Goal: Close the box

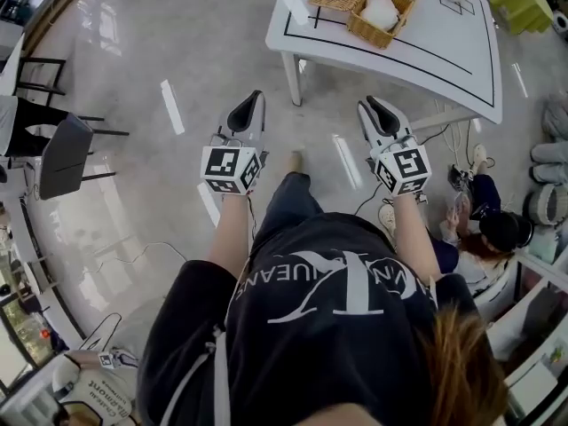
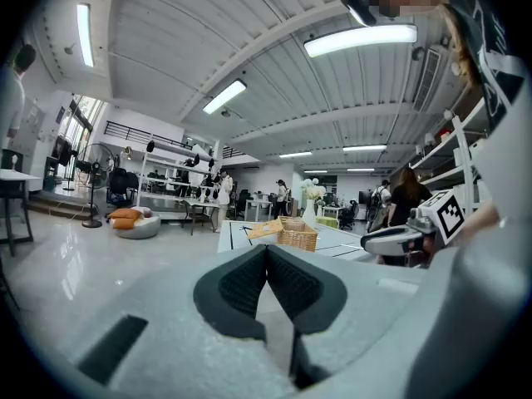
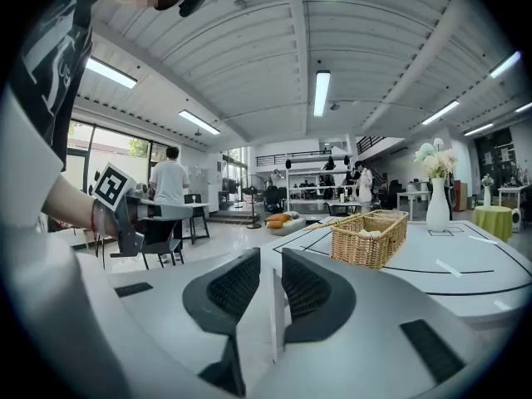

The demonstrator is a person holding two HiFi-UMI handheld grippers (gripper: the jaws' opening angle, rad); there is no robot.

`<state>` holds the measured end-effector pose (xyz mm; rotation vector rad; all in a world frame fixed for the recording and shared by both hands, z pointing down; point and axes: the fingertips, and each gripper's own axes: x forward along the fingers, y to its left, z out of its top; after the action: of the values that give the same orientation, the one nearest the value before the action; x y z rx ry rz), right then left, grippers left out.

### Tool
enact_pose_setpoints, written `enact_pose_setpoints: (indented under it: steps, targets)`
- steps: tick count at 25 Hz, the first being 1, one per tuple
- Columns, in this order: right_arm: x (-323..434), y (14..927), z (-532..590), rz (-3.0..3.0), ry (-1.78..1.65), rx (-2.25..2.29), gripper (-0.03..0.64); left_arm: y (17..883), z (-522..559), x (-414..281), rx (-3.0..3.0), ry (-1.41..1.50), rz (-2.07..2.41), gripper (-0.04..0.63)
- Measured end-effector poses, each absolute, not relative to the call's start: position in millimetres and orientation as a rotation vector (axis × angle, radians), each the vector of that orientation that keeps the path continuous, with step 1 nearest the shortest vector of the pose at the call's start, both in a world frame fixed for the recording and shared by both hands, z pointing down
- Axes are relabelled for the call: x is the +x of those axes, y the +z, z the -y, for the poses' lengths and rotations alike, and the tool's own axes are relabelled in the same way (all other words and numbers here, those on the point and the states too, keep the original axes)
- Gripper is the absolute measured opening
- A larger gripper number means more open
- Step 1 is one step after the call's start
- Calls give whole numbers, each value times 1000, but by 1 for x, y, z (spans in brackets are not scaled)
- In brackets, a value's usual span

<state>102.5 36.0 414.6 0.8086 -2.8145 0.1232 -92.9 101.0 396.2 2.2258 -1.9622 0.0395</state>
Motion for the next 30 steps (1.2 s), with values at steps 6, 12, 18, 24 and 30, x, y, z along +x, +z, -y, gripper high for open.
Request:
enact_pose_setpoints:
  steps: [6,12,18,24,30]
  targets:
    - [72,415,0,2760,93,878,66,394,-60,-119,2272,45,1897,8]
    - [43,419,38,2690,6,944,67,399,-16,-137,2333,76,1825,8]
    - [15,423,73,2643,-25,1007,67,400,18,-155,2398,106,1748,8]
    - [-4,420,99,2563,-127,1039,67,400,42,-179,2379,56,1760,8]
    - [-20,420,116,2430,-295,1048,67,400,49,-184,2375,46,1756,8]
